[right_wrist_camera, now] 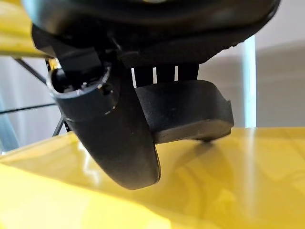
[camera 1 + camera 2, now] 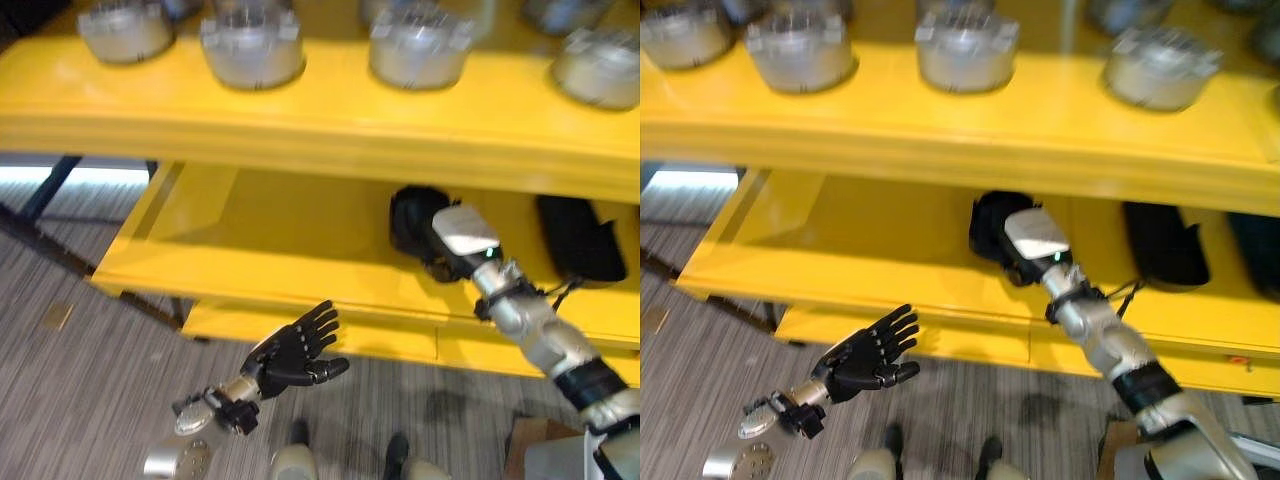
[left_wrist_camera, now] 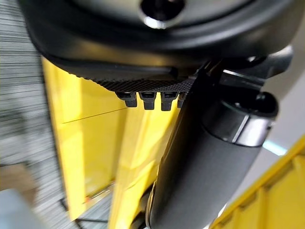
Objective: Move parts from the plastic box to the shelf.
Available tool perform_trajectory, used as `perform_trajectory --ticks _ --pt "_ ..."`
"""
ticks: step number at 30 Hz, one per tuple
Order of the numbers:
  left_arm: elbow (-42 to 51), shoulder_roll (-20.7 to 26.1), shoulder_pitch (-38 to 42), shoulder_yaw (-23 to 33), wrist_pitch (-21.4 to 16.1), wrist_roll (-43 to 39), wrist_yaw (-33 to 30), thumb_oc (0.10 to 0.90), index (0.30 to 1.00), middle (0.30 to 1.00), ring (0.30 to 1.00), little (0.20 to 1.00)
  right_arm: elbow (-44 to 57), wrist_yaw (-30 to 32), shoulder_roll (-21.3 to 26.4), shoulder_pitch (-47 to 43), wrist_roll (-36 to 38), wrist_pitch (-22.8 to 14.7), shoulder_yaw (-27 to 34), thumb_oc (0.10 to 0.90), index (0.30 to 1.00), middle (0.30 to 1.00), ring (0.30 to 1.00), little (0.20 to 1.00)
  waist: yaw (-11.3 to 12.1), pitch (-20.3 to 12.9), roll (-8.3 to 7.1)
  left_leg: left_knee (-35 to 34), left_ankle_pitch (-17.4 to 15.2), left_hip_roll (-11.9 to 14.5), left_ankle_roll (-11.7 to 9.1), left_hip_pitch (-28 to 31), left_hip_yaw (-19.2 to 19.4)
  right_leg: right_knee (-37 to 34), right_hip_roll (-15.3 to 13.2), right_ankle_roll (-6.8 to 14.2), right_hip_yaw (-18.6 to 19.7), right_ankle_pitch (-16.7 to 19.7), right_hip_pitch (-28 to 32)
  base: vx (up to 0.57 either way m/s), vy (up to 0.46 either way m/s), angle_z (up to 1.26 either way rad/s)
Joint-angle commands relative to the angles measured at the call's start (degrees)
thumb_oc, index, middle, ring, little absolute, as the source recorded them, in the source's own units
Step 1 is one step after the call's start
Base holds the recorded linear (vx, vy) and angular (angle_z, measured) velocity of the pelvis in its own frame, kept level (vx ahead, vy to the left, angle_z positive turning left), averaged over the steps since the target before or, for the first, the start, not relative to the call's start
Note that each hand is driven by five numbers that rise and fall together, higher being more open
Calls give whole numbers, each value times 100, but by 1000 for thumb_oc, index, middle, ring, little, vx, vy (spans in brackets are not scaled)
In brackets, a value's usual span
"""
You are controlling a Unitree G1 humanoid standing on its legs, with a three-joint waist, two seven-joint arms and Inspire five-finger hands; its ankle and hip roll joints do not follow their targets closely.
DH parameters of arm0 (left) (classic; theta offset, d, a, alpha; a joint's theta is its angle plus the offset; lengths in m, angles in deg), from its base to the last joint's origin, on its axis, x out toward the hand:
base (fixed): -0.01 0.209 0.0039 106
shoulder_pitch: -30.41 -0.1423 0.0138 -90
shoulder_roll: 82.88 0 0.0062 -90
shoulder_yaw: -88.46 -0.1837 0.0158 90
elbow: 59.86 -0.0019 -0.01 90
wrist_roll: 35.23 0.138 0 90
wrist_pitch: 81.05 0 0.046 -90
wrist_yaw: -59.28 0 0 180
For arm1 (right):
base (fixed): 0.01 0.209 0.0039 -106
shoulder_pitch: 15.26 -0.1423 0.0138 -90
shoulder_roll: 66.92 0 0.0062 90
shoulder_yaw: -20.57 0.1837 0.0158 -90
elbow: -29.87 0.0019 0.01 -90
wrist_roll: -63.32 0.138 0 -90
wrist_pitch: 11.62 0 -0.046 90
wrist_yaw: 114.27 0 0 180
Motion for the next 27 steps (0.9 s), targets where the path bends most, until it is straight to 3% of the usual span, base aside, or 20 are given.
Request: perform_trajectory --ticks 1,8,13,21,27 --pt "903 197 659 -22 -414 -472 159 900 1000 1000 1000 1000 180 612 404 -1323 10 260 -132 400 300 300 300 300 97 458 -204 651 -451 376 -29 -296 162 -245 -434 310 -511 42 292 -188 -86 29" --pt "1123 255 1049 -153 -427 -557 -233 900 1000 1000 1000 1000 -563 789 628 -2246 -55 560 -745 400 300 300 300 300 301 1051 -157 1236 -445 310 -17 -1273 -195 504 -542 250 -636 -75 -556 -147 -103 15" --pt "1174 215 1188 -228 -396 -667 -225 900 1000 1000 1000 1000 -913 876 609 -2628 93 801 -1015 400 300 300 300 300 351 1285 -103 1446 -489 213 29 -1595 -276 803 -598 232 -621 -167 -884 -91 -28 3" --pt "1101 55 1539 -472 -252 -613 -318 900 1000 1000 1000 1000 -998 845 420 -2711 290 1304 -1080 400 300 300 300 300 286 1310 -170 1714 -621 93 138 -1975 -314 999 -580 258 -461 -200 -1254 -67 -10 -2" --pt "1008 122 1677 -469 -199 -640 -416 900 1000 1000 1000 1000 -1299 890 403 -2791 370 1408 -1075 400 300 300 300 300 228 1310 -200 1819 -719 68 160 -1940 -272 867 -496 270 -351 -154 -1177 -8 -5 0"
